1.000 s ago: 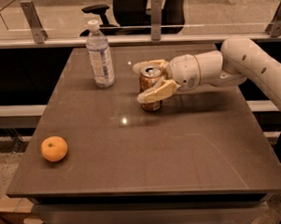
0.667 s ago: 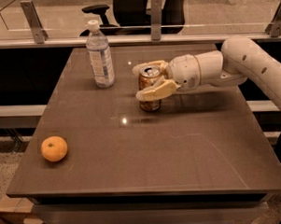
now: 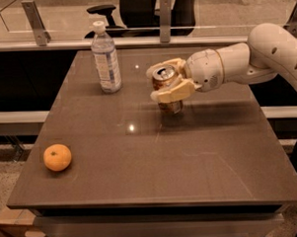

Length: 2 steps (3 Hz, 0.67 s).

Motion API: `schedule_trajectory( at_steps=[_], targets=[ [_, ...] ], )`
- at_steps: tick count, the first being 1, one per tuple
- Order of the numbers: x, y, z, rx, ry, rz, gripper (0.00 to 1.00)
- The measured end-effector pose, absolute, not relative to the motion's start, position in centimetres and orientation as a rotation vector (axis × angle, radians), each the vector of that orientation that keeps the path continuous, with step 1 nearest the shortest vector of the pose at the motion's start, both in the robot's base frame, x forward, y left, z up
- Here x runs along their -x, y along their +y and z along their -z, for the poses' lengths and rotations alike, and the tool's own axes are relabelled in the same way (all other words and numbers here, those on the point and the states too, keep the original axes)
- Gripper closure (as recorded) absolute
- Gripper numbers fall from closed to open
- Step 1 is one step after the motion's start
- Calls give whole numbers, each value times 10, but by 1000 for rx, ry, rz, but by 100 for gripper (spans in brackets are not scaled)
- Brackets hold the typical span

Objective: Pick orange can

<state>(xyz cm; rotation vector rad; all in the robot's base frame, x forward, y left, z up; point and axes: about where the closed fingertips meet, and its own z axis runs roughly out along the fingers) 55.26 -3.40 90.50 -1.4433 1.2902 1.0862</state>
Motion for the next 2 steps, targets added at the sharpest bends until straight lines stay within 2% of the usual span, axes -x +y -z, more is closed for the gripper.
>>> schedule_trajectory(
  at_steps=[2],
  targets=[
    [-553,-52,-932,1457,1253,-1058,100]
  ],
)
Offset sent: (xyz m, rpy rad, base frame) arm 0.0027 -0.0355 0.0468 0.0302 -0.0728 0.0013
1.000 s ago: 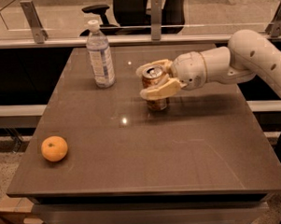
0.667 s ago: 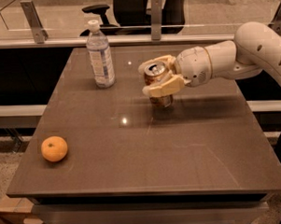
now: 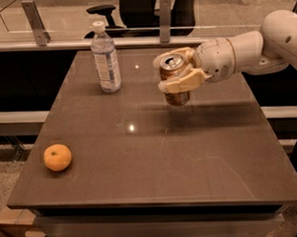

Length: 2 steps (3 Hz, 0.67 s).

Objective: Pick orange can

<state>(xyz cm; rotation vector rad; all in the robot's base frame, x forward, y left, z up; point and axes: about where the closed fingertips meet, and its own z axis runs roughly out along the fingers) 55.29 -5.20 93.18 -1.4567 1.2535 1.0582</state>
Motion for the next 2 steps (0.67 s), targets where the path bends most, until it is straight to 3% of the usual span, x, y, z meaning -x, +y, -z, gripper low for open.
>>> schedule_trajectory(
  at_steps=[2],
  targets=[
    [-556,-75,-969,1455,1202,-1007,100]
  ],
)
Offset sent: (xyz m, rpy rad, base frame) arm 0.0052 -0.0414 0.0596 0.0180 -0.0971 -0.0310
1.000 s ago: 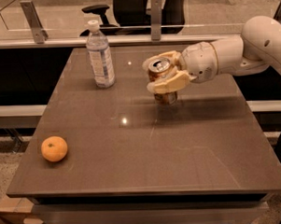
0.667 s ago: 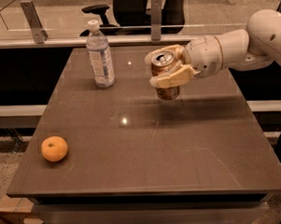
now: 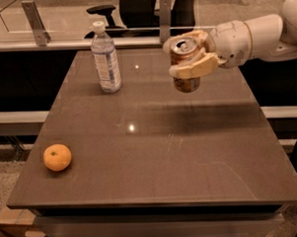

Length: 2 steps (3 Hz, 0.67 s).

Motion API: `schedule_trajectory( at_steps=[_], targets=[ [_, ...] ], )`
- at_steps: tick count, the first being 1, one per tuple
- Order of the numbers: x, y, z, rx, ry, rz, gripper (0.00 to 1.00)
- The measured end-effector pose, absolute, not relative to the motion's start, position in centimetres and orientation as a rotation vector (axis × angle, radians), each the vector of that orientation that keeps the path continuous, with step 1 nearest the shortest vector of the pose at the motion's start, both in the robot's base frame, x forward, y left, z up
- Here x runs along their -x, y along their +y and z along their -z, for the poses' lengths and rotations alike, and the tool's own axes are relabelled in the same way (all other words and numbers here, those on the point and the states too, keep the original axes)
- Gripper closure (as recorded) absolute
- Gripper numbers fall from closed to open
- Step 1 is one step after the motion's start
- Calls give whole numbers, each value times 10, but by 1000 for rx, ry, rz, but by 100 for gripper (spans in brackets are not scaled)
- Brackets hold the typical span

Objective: Pick orange can

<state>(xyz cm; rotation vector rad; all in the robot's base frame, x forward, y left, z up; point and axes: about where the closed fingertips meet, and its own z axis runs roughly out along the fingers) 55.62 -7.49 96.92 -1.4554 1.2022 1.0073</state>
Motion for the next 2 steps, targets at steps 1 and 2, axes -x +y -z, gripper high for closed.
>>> schedule_trajectory(
  at_steps=[1,2],
  targets=[
    [-556,-80,-982,1469,1212,-974,100],
    [-555,-82,-988,1478,1220,-953,100]
  ],
)
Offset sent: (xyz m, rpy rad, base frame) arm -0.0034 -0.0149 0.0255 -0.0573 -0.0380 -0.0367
